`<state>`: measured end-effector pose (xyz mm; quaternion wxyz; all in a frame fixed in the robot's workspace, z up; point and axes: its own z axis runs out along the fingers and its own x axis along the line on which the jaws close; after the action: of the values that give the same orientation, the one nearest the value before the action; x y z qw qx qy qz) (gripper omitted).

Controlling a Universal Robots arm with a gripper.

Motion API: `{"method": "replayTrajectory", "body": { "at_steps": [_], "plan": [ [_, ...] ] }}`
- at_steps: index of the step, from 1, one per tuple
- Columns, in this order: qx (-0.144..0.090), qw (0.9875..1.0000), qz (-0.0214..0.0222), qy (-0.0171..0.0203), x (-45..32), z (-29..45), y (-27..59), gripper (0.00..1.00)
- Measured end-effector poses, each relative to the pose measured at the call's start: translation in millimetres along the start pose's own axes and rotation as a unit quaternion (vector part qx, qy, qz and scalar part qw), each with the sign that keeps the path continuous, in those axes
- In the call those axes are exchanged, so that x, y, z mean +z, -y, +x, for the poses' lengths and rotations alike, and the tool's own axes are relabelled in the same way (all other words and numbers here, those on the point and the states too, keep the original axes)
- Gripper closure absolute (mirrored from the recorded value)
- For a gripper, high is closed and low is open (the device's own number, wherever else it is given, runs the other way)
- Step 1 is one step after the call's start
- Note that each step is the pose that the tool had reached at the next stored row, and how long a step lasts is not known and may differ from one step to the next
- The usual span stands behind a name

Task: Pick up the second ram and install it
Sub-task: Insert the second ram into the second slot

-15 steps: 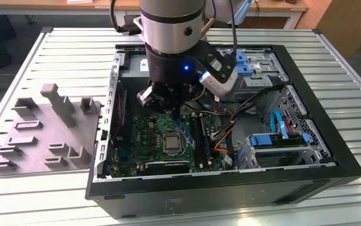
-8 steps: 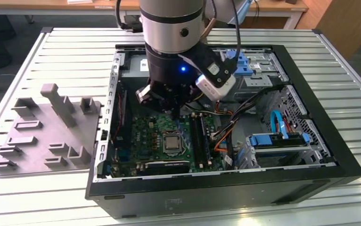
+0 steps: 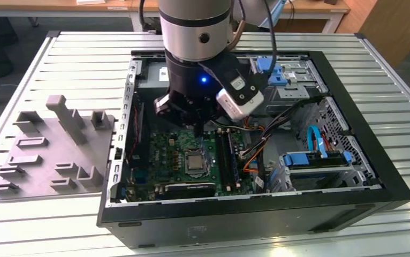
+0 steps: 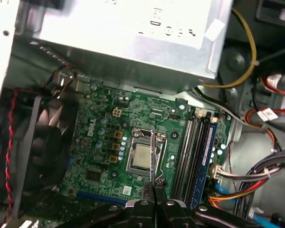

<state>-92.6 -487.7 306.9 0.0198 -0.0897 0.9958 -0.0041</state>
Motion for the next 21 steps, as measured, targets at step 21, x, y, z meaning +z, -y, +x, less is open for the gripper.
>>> {"method": "replayTrajectory", "body": {
  "at_steps": [21],
  "plan": [
    [0.087, 0.9962, 0.0018, -0.0017, 3.8, -15.5, 2.8, 0.87]
  ]
}}
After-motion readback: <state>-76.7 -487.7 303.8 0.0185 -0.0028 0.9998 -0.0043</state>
